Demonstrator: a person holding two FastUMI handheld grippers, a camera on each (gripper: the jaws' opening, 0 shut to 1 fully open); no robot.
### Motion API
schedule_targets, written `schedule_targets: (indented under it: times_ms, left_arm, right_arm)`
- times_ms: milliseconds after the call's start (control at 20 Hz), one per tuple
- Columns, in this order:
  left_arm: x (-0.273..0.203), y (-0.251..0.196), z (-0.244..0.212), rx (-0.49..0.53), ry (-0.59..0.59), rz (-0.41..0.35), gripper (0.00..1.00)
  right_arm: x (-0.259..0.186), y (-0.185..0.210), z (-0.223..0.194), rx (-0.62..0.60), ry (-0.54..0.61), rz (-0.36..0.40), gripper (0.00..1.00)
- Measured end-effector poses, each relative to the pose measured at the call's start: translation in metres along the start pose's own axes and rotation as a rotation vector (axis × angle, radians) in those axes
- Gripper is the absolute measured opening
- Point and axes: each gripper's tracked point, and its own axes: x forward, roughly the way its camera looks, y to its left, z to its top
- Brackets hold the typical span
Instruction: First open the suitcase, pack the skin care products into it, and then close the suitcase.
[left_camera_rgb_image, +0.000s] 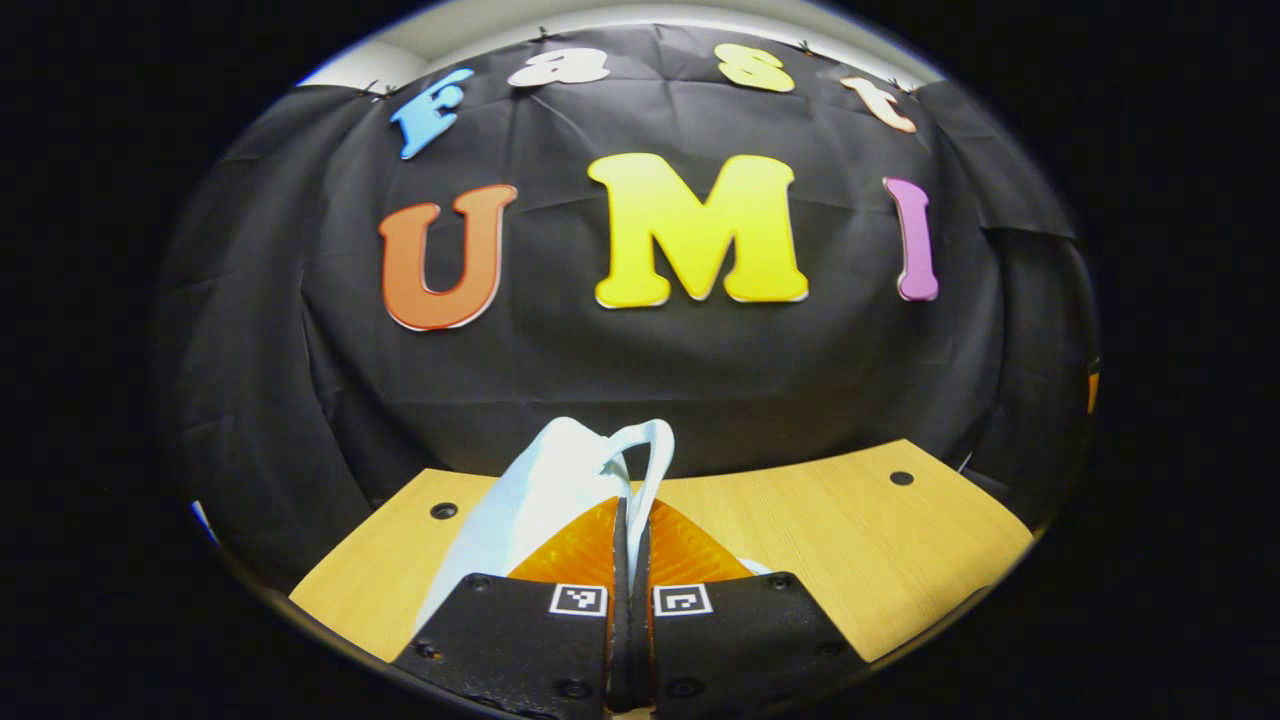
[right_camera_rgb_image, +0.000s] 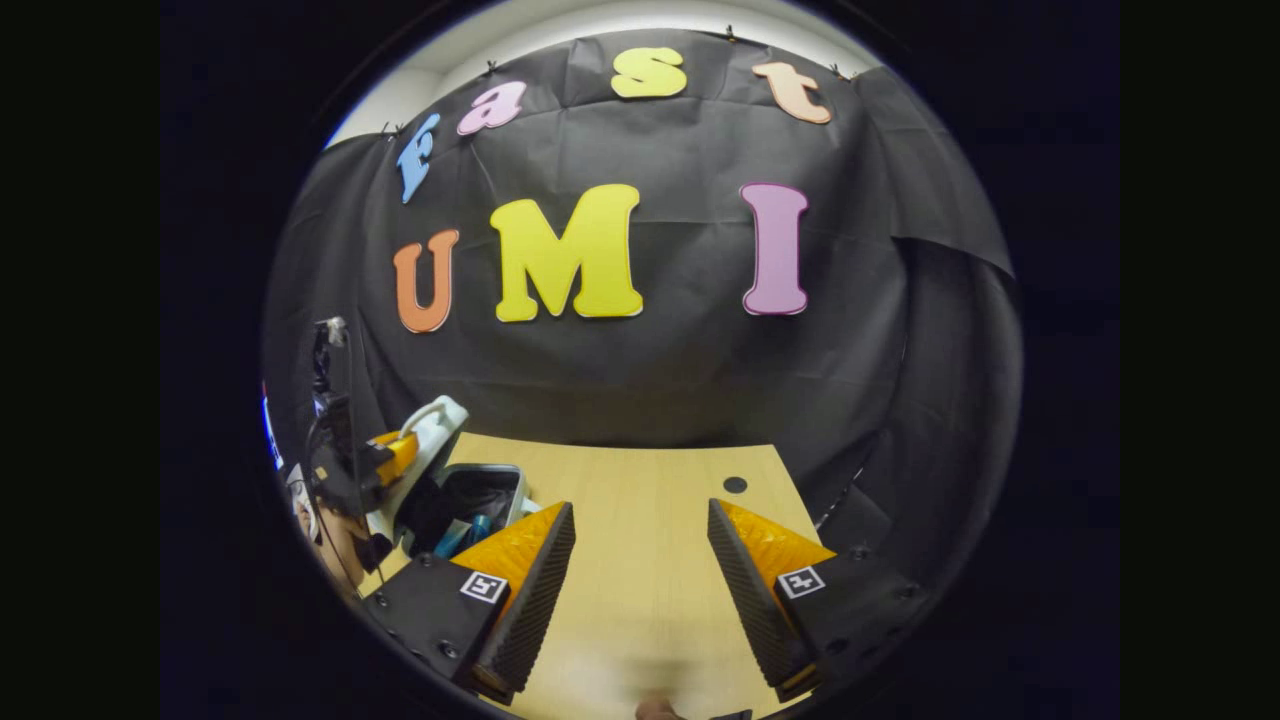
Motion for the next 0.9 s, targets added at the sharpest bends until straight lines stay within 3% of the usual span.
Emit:
schedule_targets:
  times_ms: [300, 500, 900]
  left_arm:
    - [0.025, -0.056, -0.05, 0.223, 0.074, 0.031, 0.0]
    - [0.037, -0.079, -0.087, 0.353, 0.14, 0.066, 0.03]
    - [0.052, -0.1, -0.125, 0.517, 0.19, 0.127, 0.05]
  right_arm:
    - [0.004, -0.034, -0.01, -0.017, 0.014, -0.032, 0.79]
    - [0.005, -0.057, -0.024, -0.002, 0.043, -0.056, 0.78]
    - [0.008, -0.096, -0.05, 0.035, 0.1, -0.09, 0.78]
